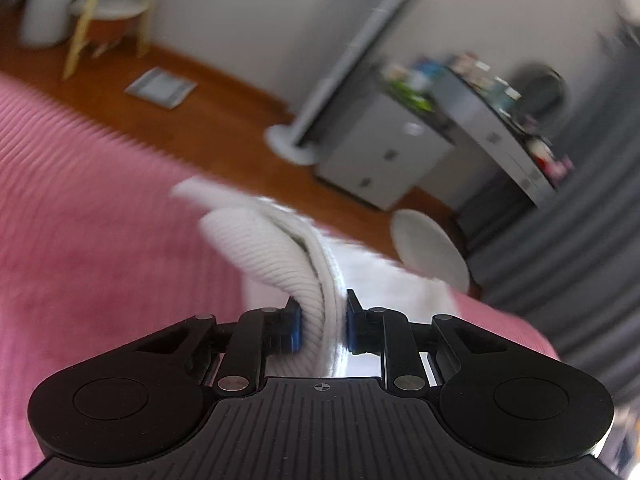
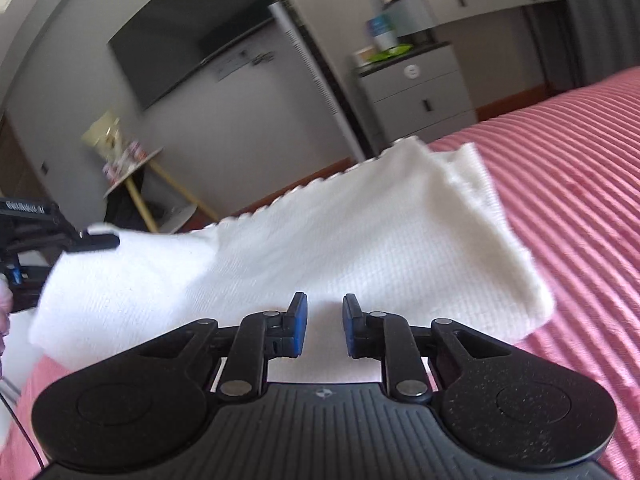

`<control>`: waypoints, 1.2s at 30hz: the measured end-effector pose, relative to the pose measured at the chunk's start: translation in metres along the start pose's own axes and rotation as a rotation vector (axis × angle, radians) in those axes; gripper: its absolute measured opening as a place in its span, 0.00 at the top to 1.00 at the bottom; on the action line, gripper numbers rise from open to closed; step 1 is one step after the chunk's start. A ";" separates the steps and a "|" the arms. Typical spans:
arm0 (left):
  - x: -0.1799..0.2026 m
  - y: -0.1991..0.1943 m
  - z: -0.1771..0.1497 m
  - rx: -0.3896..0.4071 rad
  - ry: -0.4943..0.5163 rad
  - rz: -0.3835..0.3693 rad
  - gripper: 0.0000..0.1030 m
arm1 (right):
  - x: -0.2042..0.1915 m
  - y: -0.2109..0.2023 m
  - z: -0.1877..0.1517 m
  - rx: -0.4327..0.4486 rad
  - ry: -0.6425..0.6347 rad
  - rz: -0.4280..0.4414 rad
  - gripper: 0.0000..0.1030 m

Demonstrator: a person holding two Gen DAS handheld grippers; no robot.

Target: Fold small clothes

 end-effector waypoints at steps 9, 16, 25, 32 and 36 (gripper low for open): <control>0.146 0.095 -0.028 -0.113 0.181 -0.122 0.91 | 0.044 -0.009 0.032 0.064 0.144 -0.017 0.81; 0.152 0.075 -0.059 -0.115 0.200 -0.110 0.78 | 0.062 -0.005 0.039 0.037 0.254 0.034 0.81; 0.050 -0.009 -0.130 -0.039 0.180 0.172 0.52 | 0.040 0.008 0.036 -0.128 0.417 0.224 0.54; 0.011 0.002 -0.144 -0.045 0.111 0.166 0.50 | 0.021 0.045 0.050 -0.259 0.343 0.155 0.42; 0.006 -0.003 -0.151 -0.027 0.100 0.144 0.48 | 0.016 0.072 0.046 -0.362 0.350 0.106 0.40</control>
Point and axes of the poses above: each gripper's, at about its wrist camera, not at the fingertips, and y roughly the way its jaws point, x to its right, z to its top, the point moved 10 cm from there along y, roughly the way its jaws point, and after that the axes turned 15 degrees about y, right-handed, at the moved point
